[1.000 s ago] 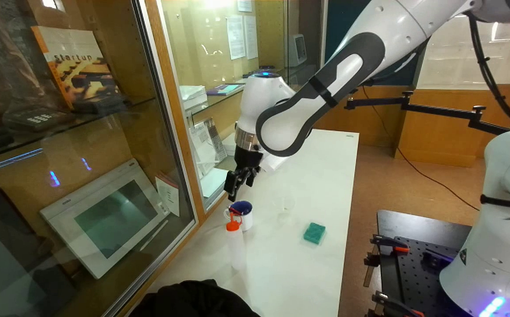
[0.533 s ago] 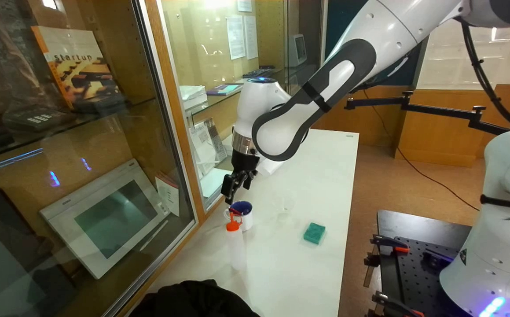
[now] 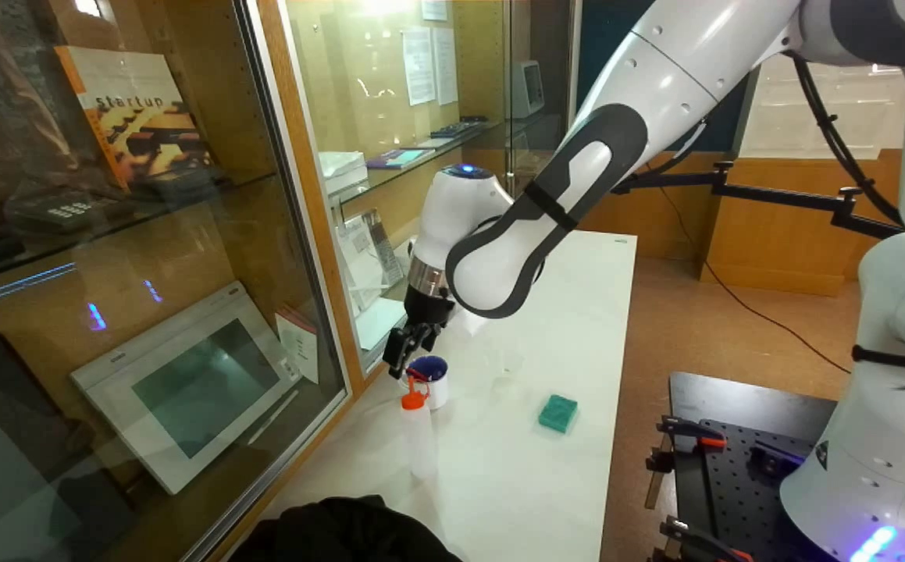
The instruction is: Uncover the bottle and put the lid on the table
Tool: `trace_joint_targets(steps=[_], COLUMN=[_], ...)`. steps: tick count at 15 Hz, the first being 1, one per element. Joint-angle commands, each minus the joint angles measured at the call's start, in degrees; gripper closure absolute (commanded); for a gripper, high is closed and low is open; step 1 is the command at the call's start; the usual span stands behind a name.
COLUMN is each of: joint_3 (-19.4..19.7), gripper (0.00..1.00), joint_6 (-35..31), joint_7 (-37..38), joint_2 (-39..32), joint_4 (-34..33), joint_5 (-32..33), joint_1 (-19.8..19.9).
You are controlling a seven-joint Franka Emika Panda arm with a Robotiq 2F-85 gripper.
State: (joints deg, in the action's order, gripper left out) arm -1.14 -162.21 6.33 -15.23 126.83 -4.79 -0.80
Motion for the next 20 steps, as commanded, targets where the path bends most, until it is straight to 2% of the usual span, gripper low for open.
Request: trace_joint_targets(steps=[1, 8, 9, 12, 20], joint_3=[0.51, 0.75, 0.81, 1.08, 1.20], gripper=[0.00, 0.01, 0.21, 0.34, 0.97], joint_6=[-2.79, -3.85, -3.96, -4.49, -6.45], joint_7=[1.81, 3.44, 3.59, 4.16, 3.95], joint_2=[-1.23, -4.17, -4.55, -5.54, -5.92], joint_4=[0.95, 0.69, 0.58, 0.34, 0.90], joint_5=[-0.27, -0.67, -0.70, -0.61, -0.42], joint_1=[-0.69, -0.80, -0.78, -0.84, -1.12])
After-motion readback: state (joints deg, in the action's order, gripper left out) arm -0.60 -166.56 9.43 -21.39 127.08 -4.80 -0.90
